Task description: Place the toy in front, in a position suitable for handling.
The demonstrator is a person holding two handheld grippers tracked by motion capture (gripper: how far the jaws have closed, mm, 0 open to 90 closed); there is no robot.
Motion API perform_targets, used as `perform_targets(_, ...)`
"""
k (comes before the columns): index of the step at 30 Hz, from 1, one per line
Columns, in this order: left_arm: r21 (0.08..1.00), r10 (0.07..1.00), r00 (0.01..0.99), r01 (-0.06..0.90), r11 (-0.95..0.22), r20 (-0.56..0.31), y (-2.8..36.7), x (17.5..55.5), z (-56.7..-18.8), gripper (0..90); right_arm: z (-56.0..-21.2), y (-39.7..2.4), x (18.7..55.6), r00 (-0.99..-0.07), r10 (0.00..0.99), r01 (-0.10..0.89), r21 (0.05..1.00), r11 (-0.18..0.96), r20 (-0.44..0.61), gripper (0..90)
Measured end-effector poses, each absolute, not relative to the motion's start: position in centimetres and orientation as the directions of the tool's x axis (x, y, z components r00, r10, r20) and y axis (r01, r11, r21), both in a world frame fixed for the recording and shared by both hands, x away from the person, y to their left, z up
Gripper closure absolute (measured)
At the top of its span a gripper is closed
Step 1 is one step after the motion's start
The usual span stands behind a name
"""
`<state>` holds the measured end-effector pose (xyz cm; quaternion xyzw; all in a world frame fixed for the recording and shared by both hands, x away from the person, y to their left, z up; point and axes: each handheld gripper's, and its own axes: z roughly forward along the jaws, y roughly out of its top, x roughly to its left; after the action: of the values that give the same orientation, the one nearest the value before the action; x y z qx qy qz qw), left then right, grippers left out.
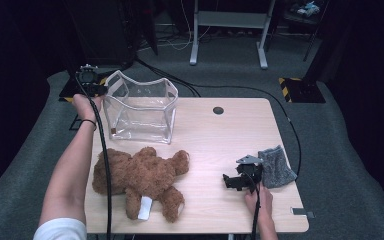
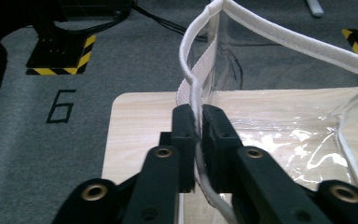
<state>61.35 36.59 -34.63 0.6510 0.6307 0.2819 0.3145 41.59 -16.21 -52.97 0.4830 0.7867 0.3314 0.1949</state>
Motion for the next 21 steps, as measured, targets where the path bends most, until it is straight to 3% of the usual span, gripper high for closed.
perform_targets(1,0.768,0.998,0.049,0.64,-0.007,-0.032,36.6,61.3,-34.6,78.2,-53.0,-16.2,41.6,-0.458,0.889,0.631,0.71,0.314,0.014,0.0)
perform_targets(4,0.763,0.997,0.057,0.647,-0.001,-0.047,36.5,61.1,-34.4,53.5,-53.0,-16.2,41.6,-0.457,0.889,0.631,0.71,0.314,0.013,0.0)
perform_targets(7,0.786,0.997,0.069,0.618,-0.006,-0.047,36.1,60.3,-33.8,37.5,-53.0,-16.2,41.6,-0.458,0.889,0.631,0.71,0.314,0.013,0.0)
perform_targets(21,0.83,0.95,0.309,0.541,-0.135,-0.047,30.6,55.9,-31.7,17.7,-53.0,-16.2,41.6,-0.458,0.889,0.63,0.71,0.314,0.013,0.0)
